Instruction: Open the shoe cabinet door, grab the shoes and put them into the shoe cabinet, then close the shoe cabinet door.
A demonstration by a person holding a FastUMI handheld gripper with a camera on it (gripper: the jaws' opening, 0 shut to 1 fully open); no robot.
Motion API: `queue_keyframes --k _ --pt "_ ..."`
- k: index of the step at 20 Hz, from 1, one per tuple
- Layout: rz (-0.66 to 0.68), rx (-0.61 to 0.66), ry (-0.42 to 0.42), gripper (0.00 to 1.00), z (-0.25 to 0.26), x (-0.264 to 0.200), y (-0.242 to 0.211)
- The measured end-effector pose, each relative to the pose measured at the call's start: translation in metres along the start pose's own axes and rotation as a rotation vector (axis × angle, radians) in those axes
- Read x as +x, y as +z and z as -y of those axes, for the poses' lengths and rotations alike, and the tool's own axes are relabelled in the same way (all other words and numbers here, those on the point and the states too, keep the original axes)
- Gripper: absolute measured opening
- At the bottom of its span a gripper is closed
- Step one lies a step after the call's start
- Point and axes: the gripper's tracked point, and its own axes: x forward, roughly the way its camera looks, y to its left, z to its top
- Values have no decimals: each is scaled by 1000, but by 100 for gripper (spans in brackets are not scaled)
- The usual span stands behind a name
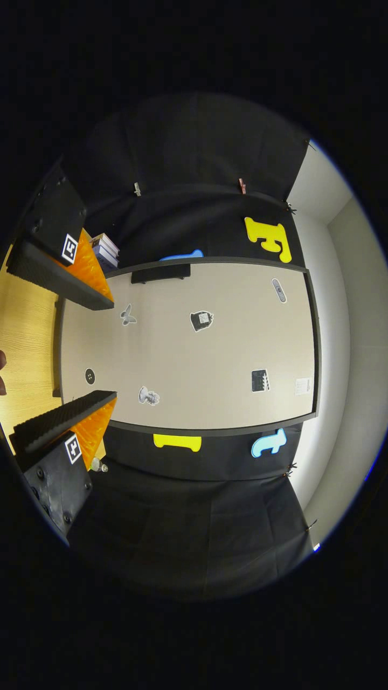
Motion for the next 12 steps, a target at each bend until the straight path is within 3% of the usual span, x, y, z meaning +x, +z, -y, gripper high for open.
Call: queue_keyframes --k 12 --pt "2 0 0 98 1 1 -1"
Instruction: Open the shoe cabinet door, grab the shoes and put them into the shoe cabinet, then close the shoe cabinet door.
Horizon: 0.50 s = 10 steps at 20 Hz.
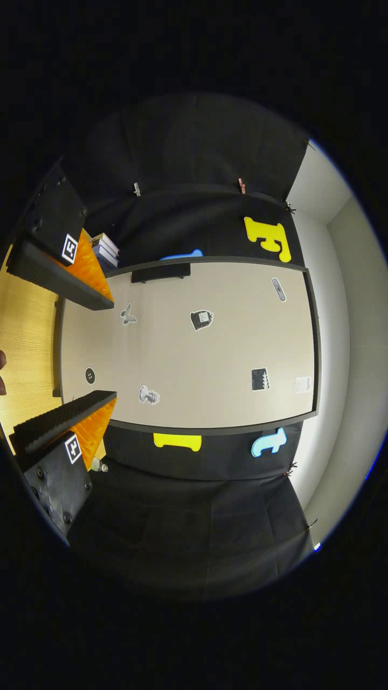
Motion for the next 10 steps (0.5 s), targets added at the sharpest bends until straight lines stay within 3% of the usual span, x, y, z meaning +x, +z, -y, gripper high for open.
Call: queue_keyframes --k 10 --pt "-1 9 4 98 2 5 0"
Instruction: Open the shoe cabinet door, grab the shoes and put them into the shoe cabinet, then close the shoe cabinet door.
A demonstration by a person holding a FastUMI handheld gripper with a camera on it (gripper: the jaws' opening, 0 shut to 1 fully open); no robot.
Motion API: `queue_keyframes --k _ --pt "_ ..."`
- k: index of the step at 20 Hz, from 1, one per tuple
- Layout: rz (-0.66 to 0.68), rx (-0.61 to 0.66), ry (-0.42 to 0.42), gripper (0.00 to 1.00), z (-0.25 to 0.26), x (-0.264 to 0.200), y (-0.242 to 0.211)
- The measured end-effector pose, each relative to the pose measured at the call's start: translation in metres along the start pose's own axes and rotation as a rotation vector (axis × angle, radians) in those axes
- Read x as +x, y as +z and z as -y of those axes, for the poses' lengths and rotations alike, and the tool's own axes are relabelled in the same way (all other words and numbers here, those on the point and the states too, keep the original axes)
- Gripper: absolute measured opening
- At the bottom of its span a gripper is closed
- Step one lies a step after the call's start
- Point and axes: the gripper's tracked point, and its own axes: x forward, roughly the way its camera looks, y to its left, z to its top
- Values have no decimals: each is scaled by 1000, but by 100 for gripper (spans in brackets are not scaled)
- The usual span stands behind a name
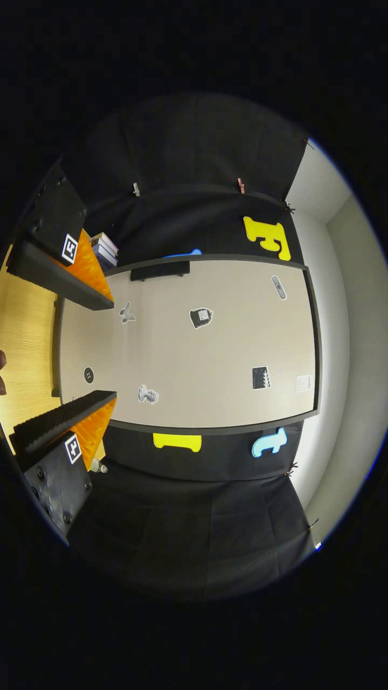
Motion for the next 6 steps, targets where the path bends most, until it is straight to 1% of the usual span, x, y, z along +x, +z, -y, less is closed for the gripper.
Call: queue_keyframes --k 6 --pt "12 11 -10 98 4 8 0"
